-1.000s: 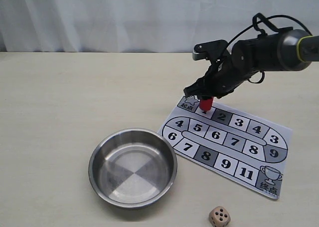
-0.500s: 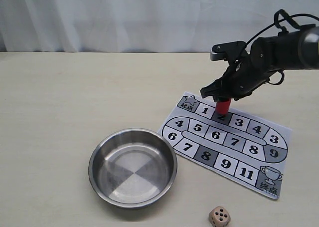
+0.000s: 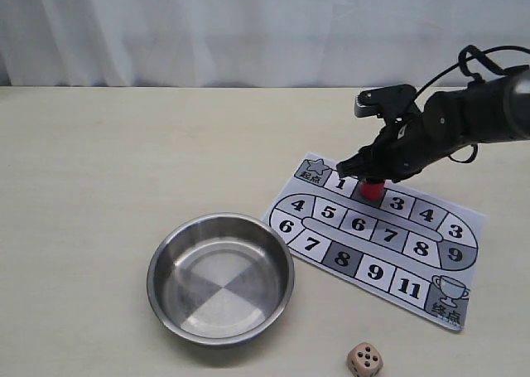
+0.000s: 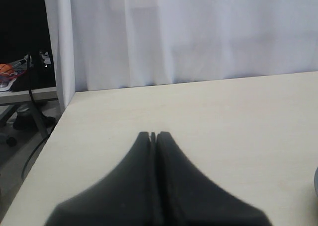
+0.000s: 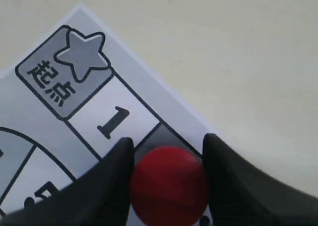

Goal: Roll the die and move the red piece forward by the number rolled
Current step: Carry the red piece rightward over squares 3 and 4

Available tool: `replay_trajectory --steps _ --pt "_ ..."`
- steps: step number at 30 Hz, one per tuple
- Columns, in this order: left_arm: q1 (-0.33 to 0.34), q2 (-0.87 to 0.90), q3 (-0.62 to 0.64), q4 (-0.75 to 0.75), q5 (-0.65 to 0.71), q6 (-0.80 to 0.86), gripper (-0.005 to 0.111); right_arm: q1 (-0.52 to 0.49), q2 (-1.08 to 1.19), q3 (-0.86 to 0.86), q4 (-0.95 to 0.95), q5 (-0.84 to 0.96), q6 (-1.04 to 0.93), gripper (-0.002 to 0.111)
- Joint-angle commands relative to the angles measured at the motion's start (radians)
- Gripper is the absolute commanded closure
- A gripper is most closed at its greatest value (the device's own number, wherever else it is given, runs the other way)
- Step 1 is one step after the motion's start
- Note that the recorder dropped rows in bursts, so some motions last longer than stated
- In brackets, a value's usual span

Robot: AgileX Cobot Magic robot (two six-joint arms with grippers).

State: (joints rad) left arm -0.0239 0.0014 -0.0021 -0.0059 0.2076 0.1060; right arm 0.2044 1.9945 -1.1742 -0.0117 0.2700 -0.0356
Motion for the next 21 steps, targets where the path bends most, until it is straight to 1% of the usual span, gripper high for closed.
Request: replay_trajectory --steps 1,7,9,17,21 --pt "-0.001 -0.001 0.002 -0.003 -0.012 -0.005 0.107 -0.008 -0.075 0.0 -0.003 0.001 -0.005 0.104" --pt "-0.001 -0.001 0.002 -0.003 -0.012 -0.005 0.107 -0.01 -0.124 0.0 -0.003 0.041 -0.005 0.104" --pt "-0.001 -0.001 0.002 -0.003 -0.012 -0.005 0.107 -0.01 -0.124 0.0 -0.03 0.053 -0.001 0.104" --pt "-0.001 -0.001 0.002 -0.003 -0.012 -0.005 0.107 -0.065 -0.124 0.005 -0.005 0.108 0.036 0.104" --pt "-0.001 -0.001 0.002 -0.003 -0.012 -0.005 0.107 -0.067 -0.124 0.043 -0.004 0.054 0.036 0.104"
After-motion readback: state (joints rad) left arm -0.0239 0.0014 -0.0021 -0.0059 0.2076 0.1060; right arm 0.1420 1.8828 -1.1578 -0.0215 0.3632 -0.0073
